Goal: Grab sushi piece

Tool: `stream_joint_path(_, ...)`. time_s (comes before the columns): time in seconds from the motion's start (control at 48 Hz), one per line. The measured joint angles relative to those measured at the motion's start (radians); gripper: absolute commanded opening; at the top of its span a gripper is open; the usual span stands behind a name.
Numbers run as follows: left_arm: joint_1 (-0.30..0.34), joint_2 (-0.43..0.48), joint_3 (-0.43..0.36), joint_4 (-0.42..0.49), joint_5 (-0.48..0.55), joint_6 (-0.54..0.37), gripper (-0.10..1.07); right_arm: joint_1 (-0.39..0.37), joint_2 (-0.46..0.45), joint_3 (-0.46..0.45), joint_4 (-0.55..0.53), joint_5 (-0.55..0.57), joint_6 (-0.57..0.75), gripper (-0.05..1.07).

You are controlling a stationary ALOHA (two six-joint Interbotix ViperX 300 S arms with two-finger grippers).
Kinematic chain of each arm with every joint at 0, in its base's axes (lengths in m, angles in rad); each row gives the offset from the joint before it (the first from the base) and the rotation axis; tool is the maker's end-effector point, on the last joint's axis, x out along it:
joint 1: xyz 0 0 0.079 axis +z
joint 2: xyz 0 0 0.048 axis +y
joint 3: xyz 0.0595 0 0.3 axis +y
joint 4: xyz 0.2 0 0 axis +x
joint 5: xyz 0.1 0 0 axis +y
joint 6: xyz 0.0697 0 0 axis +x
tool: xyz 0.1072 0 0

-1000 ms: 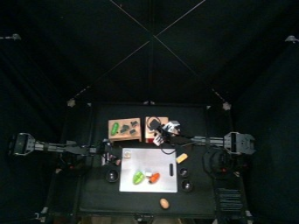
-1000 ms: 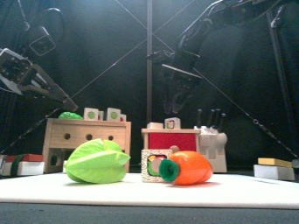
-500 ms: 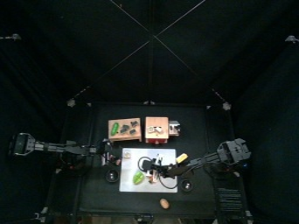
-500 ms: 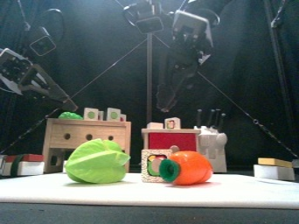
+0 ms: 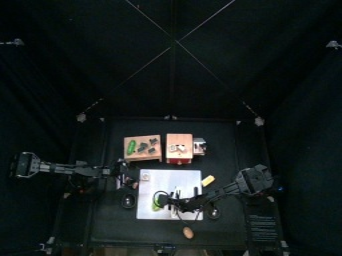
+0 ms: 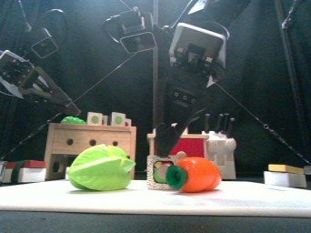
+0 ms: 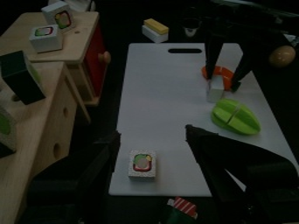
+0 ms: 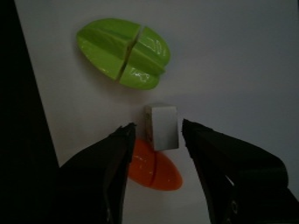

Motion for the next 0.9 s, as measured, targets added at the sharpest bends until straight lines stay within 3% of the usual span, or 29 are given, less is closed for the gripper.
stream_joint_path(0.188, 0.002, 0.0, 0.0, 0.0, 0.0, 0.002, 0.95, -0.041, 0.014, 0.0, -0.005, -0.012, 0.0, 0.8)
stream_joint_path(0.396, 0.0, 0.0, 0.0, 0.0, 0.0, 0.0, 0.95, -0.051, 0.025, 0.0, -0.009, -0.025, 0.0, 0.62)
stream_joint_path(0.542, 0.0, 0.0, 0.0, 0.0, 0.0, 0.0, 0.95, -0.054, 0.02, 0.0, -0.012, -0.015, 0.002, 0.62)
stream_joint_path(0.708, 0.0, 0.0, 0.0, 0.0, 0.0, 0.0, 0.95, -0.055, -0.063, -0.002, -0.058, 0.012, 0.006, 0.62)
stream_joint_path(0.896, 0.0, 0.0, 0.0, 0.0, 0.0, 0.0, 0.95, -0.054, -0.067, -0.014, -0.061, 0.028, 0.006, 0.62)
